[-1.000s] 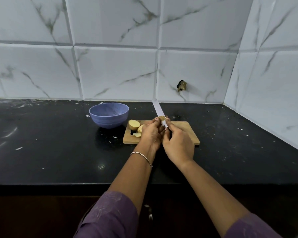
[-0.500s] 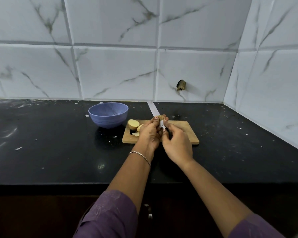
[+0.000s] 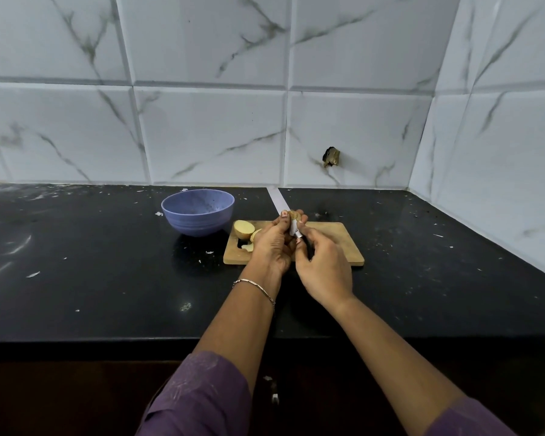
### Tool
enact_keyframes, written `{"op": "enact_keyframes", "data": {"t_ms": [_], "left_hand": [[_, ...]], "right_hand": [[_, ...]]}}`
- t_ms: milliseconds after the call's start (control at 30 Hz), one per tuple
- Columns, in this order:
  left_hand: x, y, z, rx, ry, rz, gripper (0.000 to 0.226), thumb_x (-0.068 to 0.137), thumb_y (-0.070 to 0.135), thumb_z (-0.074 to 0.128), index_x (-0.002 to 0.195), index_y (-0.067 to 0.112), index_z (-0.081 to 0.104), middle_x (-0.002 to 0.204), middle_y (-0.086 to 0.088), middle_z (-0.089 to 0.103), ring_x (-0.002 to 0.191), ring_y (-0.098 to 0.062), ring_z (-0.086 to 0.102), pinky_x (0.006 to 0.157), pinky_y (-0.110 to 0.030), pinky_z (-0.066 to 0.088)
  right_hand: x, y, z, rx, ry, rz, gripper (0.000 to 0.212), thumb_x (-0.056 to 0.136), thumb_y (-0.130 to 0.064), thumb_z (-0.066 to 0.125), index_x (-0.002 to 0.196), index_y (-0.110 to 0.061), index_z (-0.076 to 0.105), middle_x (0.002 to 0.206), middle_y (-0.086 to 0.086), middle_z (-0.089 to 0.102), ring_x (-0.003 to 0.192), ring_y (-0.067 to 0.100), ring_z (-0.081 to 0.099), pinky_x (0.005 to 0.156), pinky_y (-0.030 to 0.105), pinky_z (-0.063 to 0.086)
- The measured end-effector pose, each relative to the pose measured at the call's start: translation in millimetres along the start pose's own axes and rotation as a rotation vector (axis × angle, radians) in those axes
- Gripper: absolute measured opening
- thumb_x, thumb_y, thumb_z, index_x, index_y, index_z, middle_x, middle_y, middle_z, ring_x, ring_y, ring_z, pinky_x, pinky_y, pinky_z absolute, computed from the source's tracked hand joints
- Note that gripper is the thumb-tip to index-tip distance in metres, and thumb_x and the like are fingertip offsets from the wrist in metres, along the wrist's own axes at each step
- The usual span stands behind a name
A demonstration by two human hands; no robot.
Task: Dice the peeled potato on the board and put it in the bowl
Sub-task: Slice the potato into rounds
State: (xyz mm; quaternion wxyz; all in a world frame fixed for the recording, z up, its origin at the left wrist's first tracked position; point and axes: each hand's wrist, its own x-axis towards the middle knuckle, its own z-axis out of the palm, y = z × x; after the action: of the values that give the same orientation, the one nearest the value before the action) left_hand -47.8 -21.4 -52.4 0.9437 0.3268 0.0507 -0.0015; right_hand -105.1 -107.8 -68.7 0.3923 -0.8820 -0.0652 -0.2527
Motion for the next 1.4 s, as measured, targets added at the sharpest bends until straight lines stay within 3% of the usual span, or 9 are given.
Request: {"op": "enact_keyframes", "data": {"t_ms": [267,433,533,833,933,1033,1200,1300,1400], "left_hand": [[5,-2,-1,0.001,-0.004,0.012,0.016,0.099,0.011,0.055,0.101,-0.003,0.062,0.088,-0.015,0.068,0.061,-0.016,0.069,0.061,-0.025,0.059],[4,-2,0,-0.001,-0.064,-0.007,0.020,0.100,0.011,0.051,0.089,-0.002,0.061,0.083,-0.012,0.061,0.065,-0.017,0.060,0.062,-0.023,0.058],[6,-3,-1,-0.012,-0.022,-0.011,0.017,0.099,0.010,0.053,0.093,-0.004,0.061,0.081,-0.013,0.062,0.067,-0.019,0.063,0.061,-0.026,0.059],[7,-3,-1,-0.015,0.002,0.030,0.014,0.095,0.007,0.059,0.101,-0.005,0.060,0.083,-0.016,0.065,0.060,-0.018,0.067,0.056,-0.027,0.058],[8,-3,0,-0.022,0.011,0.051,0.009,0.094,0.006,0.060,0.091,-0.002,0.060,0.085,-0.015,0.062,0.060,-0.018,0.066,0.056,-0.026,0.057],[7,-4,2,0.012,0.003,0.120,0.014,0.092,0.000,0.063,0.078,0.000,0.058,0.075,-0.013,0.060,0.061,-0.018,0.065,0.059,-0.025,0.057],[0,-5,7,0.034,-0.015,0.110,0.007,0.088,0.001,0.068,0.085,-0.004,0.065,0.076,-0.012,0.068,0.069,-0.021,0.070,0.074,-0.029,0.061],[-3,-2,7,0.027,-0.019,0.069,0.012,0.091,0.006,0.066,0.097,-0.004,0.064,0.073,-0.011,0.072,0.065,-0.020,0.072,0.062,-0.029,0.061],[-3,-1,7,0.054,0.040,-0.001,0.019,0.097,0.020,0.061,0.092,0.002,0.060,0.058,-0.005,0.068,0.050,-0.016,0.067,0.047,-0.025,0.055]], "right_hand": [[-1,-3,-1,0.010,0.005,0.000,0.034,0.098,-0.025,0.053,0.131,-0.031,0.059,0.108,-0.007,0.071,0.102,0.015,0.063,0.079,0.033,0.052],[0,-2,-2,0.034,-0.013,0.014,0.023,0.098,-0.024,0.053,0.121,-0.025,0.059,0.103,-0.005,0.068,0.102,0.017,0.061,0.080,0.037,0.052],[1,-1,-1,0.042,-0.032,0.022,0.020,0.097,-0.024,0.054,0.116,-0.025,0.059,0.092,-0.011,0.061,0.096,0.017,0.062,0.077,0.038,0.052],[0,-1,-3,0.065,-0.039,0.036,0.024,0.097,-0.025,0.055,0.120,-0.028,0.059,0.104,-0.011,0.065,0.099,0.013,0.063,0.079,0.037,0.053],[-2,-2,-3,0.053,-0.048,0.029,0.024,0.097,-0.026,0.055,0.120,-0.029,0.059,0.107,-0.010,0.067,0.101,0.014,0.063,0.080,0.038,0.054],[-5,-4,-1,-0.021,-0.113,-0.034,0.022,0.096,-0.028,0.053,0.117,-0.032,0.057,0.099,-0.008,0.069,0.094,0.017,0.064,0.075,0.039,0.053],[-4,-7,-2,-0.005,-0.051,-0.014,0.017,0.098,-0.030,0.051,0.115,-0.029,0.056,0.097,-0.003,0.069,0.093,0.020,0.063,0.073,0.040,0.052],[-3,-5,-3,0.028,-0.023,0.019,0.015,0.099,-0.029,0.051,0.113,-0.028,0.056,0.091,-0.006,0.066,0.088,0.019,0.063,0.065,0.035,0.048],[-1,-5,-4,0.051,0.007,0.047,0.020,0.099,-0.025,0.051,0.118,-0.026,0.056,0.089,-0.012,0.057,0.085,0.014,0.057,0.065,0.031,0.044]]}}
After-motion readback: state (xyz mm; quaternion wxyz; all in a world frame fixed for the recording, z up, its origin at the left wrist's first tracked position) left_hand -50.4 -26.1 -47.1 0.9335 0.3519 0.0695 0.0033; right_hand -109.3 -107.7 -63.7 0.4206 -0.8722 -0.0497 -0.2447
